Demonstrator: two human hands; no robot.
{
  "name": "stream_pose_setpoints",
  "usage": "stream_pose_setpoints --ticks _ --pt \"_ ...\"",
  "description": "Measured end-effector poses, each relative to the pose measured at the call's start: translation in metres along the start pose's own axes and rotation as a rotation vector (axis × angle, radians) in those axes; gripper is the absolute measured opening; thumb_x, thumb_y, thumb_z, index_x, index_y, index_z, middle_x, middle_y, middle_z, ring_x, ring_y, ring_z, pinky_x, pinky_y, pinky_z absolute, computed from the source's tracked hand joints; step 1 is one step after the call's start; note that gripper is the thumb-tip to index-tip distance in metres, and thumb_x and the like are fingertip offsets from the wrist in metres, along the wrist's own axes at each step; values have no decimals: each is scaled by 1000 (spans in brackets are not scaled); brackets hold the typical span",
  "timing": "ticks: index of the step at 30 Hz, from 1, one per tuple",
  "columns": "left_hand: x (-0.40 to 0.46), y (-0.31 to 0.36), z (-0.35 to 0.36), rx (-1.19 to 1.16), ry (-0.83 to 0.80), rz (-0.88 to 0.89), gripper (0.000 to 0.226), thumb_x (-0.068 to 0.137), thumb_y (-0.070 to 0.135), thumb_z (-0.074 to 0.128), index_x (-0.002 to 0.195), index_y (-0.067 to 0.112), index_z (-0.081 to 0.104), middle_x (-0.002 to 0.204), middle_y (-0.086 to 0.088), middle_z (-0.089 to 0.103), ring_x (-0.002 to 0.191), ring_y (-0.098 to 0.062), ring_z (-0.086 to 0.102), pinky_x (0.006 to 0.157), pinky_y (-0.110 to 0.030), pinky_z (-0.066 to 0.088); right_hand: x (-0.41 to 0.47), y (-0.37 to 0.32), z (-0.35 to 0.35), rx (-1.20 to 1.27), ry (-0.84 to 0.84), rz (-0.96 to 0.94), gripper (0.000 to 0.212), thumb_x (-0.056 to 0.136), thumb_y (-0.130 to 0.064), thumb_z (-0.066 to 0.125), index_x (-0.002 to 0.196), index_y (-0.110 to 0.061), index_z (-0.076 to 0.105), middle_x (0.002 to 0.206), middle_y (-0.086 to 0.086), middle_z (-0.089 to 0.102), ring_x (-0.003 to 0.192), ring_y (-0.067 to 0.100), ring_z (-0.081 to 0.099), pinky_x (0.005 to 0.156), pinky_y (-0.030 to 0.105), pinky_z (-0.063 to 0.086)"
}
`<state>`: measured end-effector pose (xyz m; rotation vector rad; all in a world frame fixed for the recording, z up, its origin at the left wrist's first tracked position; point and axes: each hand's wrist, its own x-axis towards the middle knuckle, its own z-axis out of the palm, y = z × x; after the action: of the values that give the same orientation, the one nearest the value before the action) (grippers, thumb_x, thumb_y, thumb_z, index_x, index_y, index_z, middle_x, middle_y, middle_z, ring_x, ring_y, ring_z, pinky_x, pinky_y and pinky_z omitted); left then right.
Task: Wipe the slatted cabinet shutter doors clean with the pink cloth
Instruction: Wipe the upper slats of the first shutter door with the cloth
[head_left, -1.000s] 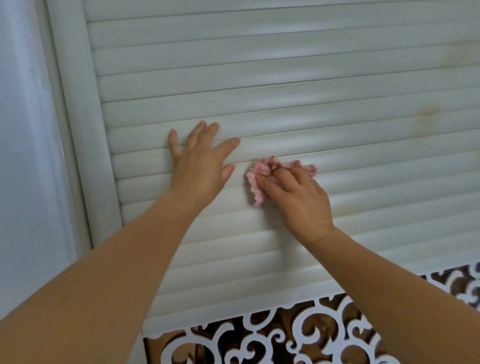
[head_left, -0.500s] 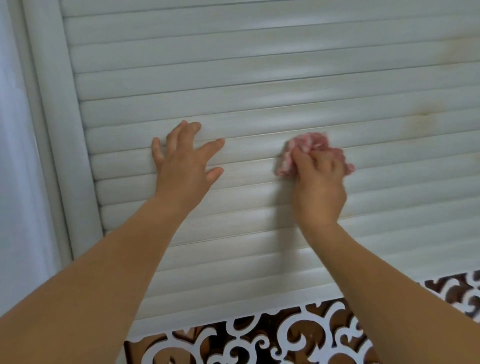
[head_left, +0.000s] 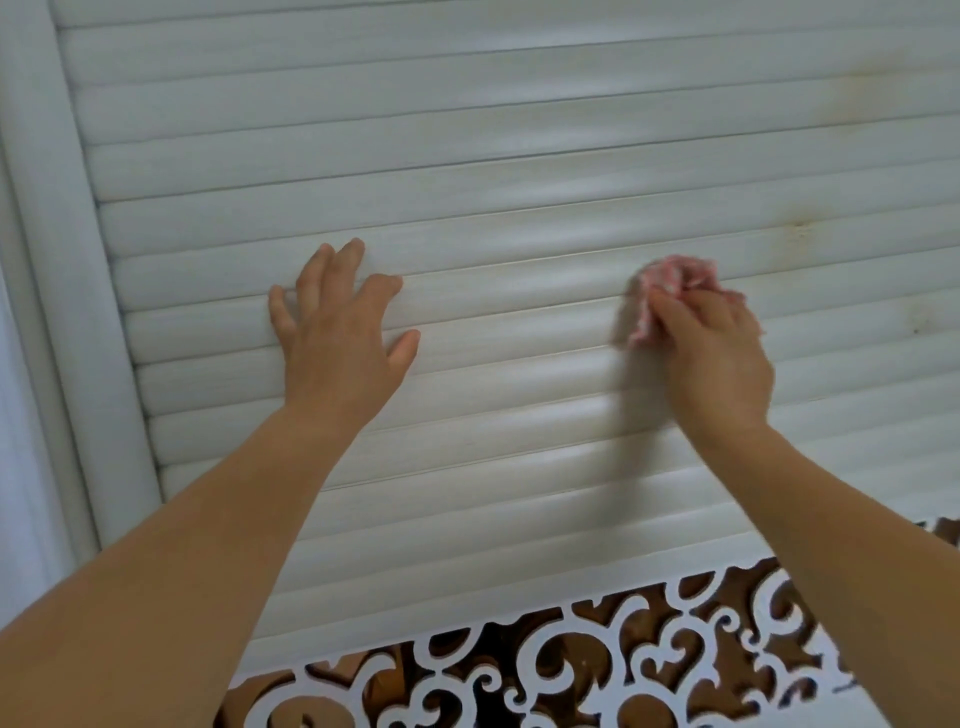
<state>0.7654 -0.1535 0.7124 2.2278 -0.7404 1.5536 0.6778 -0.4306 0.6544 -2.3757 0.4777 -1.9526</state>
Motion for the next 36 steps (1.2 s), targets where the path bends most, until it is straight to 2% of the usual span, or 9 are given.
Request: stream_pose_setpoints --ticks 2,4,10,12,15,23,27,31,36 --pt "1 3 0 -9 -17 0 52 80 39 66 125 19 51 153 -2 21 142 -22 8 111 -57 6 7 19 -2 34 110 215 24 93 -38 47 102 -29 67 113 -3 61 112 21 52 79 35 39" --pt "1 7 1 -15 -44 -5 60 77 44 68 126 18 48 154 -1 19 142 -22 6 111 -57 6 4 22 -2 64 91 396 26 96 -30 42 107 -24 65 112 1 58 107 23 49 75 28 31" --pt "2 10 3 2 -58 8 70 73 49 70 134 27 43 153 -2 17 142 -24 5 110 -59 6 -32 -36 10 226 57 323 37 93 -31 40 121 -23 62 131 8 52 125 28 39 88 42 41" --pt "2 10 3 4 -63 11 64 77 48 67 133 28 44 154 -2 17 142 -24 4 110 -59 5 -40 -66 14 192 9 225 32 94 -21 47 122 -24 63 127 6 55 121 22 34 76 35 44" --pt "0 8 5 -41 -6 15 42 90 35 54 130 27 49 153 -1 21 142 -23 8 110 -59 6 -51 -108 22 149 41 -68 32 79 -17 46 97 -17 72 95 7 67 95 23 48 56 27 47" --pt "-3 4 5 -51 14 47 47 89 5 47 132 24 48 152 -5 23 142 -25 10 110 -59 5 -44 -93 15 29 -13 -448 35 81 -14 43 101 -16 71 94 6 68 88 27 65 69 32 52" --pt "-5 4 3 5 -6 47 48 89 13 50 135 26 46 153 -4 21 142 -23 8 109 -61 -1 -34 -25 4 -24 -25 -313 37 80 -13 45 108 -8 69 103 14 67 96 33 64 68 37 55" --pt "-7 13 4 46 -23 13 51 89 18 49 139 25 40 155 -5 15 143 -19 3 109 -58 -6 -30 33 -4 21 -137 61 45 89 -1 52 131 -14 54 133 14 51 120 35 44 72 42 48" --pt "-9 17 6 -36 -73 -2 60 88 25 55 143 20 33 156 -5 7 143 -19 -1 113 -53 -3 -29 39 1 94 -47 335 54 85 6 42 135 -13 48 137 13 46 121 34 43 78 38 41"
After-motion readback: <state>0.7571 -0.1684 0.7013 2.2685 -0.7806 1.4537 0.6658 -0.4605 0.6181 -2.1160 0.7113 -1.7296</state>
